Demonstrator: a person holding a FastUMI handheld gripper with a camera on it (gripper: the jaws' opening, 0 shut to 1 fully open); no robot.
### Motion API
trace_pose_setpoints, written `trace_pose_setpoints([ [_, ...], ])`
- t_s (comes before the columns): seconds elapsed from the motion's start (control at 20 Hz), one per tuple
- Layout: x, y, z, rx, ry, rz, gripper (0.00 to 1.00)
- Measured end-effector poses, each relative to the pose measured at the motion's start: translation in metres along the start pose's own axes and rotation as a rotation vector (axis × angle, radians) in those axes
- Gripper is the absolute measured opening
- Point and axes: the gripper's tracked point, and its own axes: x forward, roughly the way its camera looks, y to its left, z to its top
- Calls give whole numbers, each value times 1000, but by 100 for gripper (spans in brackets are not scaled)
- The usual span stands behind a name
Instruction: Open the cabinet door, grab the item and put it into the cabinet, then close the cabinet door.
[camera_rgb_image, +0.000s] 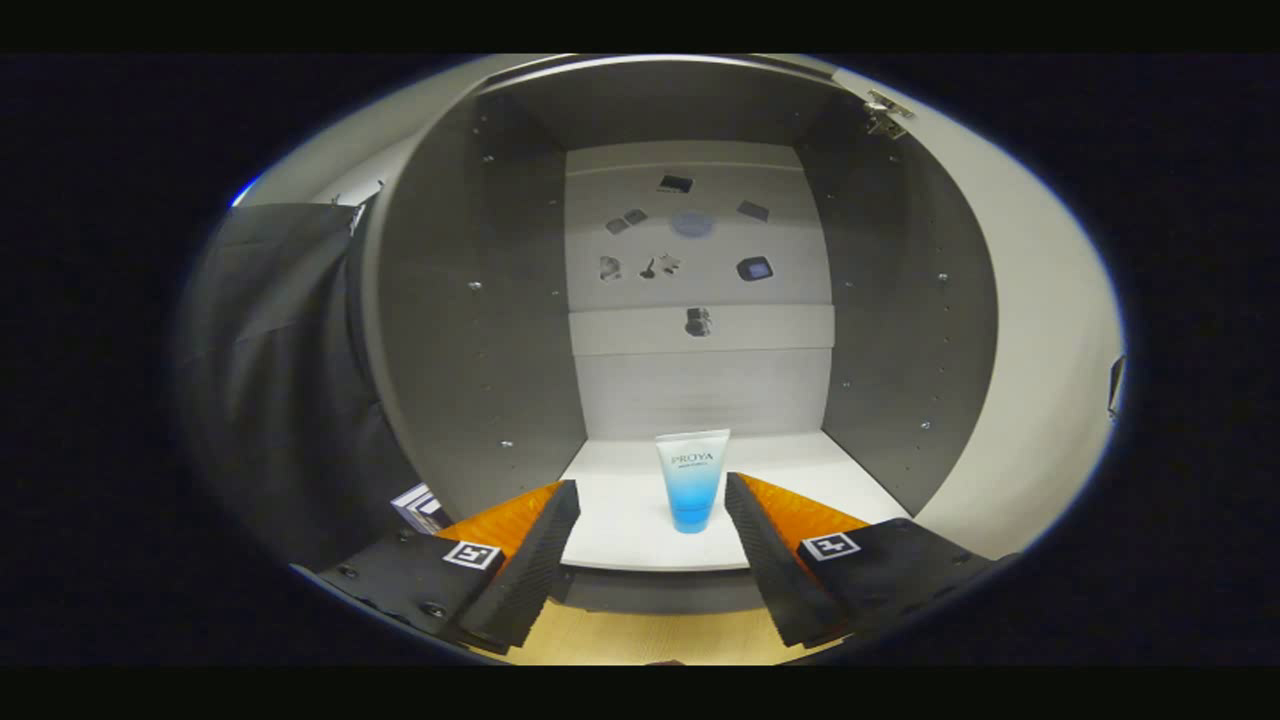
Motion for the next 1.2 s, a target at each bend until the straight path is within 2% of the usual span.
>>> trace_pose_setpoints([
  [0.3,-111,1,-1,-8,-81,-33,93],
  [0.65,-238,-47,-9,-13,-124,-107,93],
  [0.9,-332,-71,-20,25,-148,-57,92],
  [1.2,-417,-135,-50,91,-150,-64,94],
])
